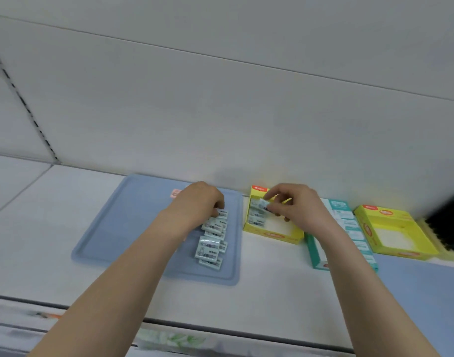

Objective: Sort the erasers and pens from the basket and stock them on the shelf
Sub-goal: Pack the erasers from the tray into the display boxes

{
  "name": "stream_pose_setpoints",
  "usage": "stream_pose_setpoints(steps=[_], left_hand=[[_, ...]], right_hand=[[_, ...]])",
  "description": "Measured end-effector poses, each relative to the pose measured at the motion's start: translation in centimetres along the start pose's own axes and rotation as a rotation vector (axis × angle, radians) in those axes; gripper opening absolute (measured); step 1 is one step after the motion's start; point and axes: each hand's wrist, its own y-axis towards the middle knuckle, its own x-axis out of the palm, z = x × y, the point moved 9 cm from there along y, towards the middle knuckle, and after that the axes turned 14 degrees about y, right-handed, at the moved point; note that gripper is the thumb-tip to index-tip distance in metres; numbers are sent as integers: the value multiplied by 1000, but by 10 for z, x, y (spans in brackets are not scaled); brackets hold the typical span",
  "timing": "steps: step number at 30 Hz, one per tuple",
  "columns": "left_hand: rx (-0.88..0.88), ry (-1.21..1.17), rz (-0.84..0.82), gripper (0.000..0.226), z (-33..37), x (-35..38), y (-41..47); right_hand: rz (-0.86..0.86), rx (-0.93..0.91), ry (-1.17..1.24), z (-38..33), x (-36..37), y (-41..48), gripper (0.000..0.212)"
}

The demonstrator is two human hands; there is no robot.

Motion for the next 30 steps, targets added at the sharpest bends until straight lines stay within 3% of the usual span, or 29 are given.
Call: stream_pose_setpoints(steps=[9, 14, 17, 19, 21, 25, 30], left_hand=[[-42, -134, 104, 13, -9, -8, -5], [-91, -421, 217, 10, -8, -28, -13], [-62, -607, 176, 11, 11, -30, -12], [-35, -652, 151, 13, 26, -29, -8], [-32, -675, 126, 12, 35, -25, -4], [-30, -732, 78, 12, 46, -18, -2], [-65, -543, 142, 28, 38, -20, -3]], right_hand=[[47, -2, -182, 14, 28, -4, 18], [108, -55, -268, 7, 26, -3, 10], [150, -89, -33, -2, 18, -10, 5], [98, -58, 254, -4, 18, -14, 10], [50, -45, 396, -3, 14, -16, 13], [-2, -6, 436, 10, 11, -19, 11], [45, 95, 302, 29, 10, -23, 8]])
